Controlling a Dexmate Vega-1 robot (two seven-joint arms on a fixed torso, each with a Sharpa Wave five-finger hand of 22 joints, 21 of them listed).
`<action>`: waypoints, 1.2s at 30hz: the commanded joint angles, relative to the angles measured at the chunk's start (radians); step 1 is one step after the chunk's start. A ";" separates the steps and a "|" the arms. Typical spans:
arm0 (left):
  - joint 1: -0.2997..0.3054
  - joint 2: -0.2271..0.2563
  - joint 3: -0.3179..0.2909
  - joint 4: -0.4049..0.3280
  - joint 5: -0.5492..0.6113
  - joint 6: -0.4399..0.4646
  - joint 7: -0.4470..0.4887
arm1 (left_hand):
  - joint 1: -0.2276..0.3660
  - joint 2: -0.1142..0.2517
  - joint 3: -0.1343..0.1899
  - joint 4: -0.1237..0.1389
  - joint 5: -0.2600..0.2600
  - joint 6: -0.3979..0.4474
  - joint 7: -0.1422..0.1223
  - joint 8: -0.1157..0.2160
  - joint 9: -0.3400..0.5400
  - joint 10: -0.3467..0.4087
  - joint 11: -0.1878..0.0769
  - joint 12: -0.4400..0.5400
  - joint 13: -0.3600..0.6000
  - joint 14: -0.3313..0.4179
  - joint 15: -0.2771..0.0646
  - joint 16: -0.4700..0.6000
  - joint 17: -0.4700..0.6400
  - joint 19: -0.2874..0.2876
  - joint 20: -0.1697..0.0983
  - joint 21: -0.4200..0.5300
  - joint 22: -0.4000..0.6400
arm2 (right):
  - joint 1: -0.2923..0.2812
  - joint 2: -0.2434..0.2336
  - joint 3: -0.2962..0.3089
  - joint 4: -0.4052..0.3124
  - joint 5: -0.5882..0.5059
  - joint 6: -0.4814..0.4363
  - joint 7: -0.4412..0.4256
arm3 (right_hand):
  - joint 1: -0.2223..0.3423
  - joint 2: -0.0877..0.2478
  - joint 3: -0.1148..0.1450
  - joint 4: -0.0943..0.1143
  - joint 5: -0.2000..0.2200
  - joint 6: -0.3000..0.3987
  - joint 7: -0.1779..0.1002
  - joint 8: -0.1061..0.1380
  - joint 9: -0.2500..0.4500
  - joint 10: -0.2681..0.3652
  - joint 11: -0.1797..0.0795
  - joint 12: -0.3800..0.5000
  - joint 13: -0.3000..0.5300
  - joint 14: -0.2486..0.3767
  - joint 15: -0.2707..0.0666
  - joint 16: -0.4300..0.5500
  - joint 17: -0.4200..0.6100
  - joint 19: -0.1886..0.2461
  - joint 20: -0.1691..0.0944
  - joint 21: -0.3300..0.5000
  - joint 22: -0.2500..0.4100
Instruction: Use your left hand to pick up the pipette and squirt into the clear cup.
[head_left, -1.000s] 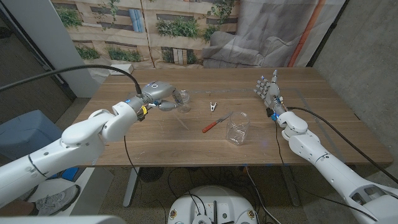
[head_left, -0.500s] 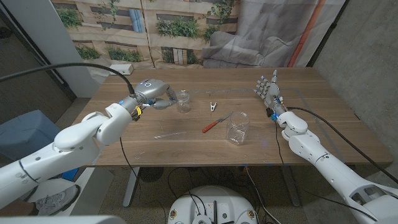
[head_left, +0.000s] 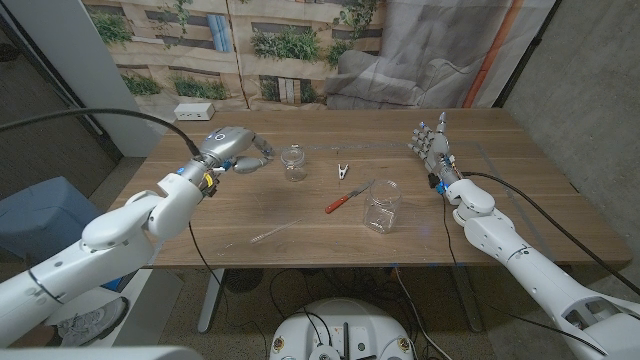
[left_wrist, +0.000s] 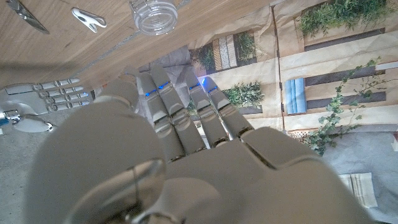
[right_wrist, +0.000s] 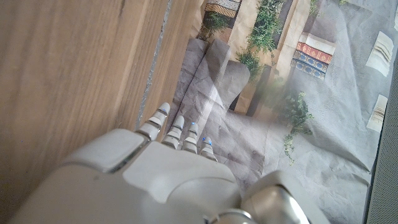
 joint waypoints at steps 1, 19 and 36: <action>0.000 -0.076 -0.001 0.106 -0.072 -0.052 0.104 | -0.030 -0.005 -0.003 0.005 0.000 -0.032 0.001 -0.005 0.001 -0.036 0.000 -0.006 0.001 -0.016 -0.133 -0.003 0.001 -0.015 -0.007 -0.005 0.002 | -0.001 -0.001 0.000 -0.001 0.000 0.000 0.000 | 0.000 0.058 -0.007 0.000 0.005 0.002 -0.009 0.007 0.002 -0.004 -0.004 0.003 0.001 -0.007 -0.083 0.006 0.005 0.004 0.000 0.007 0.005; -0.039 -0.232 -0.003 0.214 -0.399 -0.093 0.126 | -0.209 0.017 -0.008 0.032 -0.005 -0.226 0.029 -0.015 -0.010 -0.304 0.027 -0.021 -0.006 -0.088 -0.095 0.002 0.004 -0.048 0.015 -0.017 0.000 | -0.001 -0.001 0.000 -0.002 0.000 -0.001 -0.001 | 0.000 0.058 -0.007 0.001 0.006 0.001 -0.010 0.006 0.002 0.003 -0.004 0.005 0.001 -0.007 -0.083 0.006 0.005 0.004 -0.001 0.007 0.005; -0.131 -0.323 0.048 0.357 -0.628 -0.210 0.122 | -0.333 0.057 0.010 0.022 -0.004 -0.420 0.058 -0.018 -0.018 -0.543 0.137 -0.020 -0.015 -0.264 -0.028 -0.006 0.003 -0.121 0.017 -0.035 -0.006 | 0.000 0.000 0.000 0.000 0.000 -0.001 0.000 | 0.000 0.058 -0.007 0.001 0.005 0.002 -0.009 0.007 0.002 -0.002 -0.004 0.003 0.001 -0.007 -0.083 0.006 0.005 0.003 0.000 0.007 0.005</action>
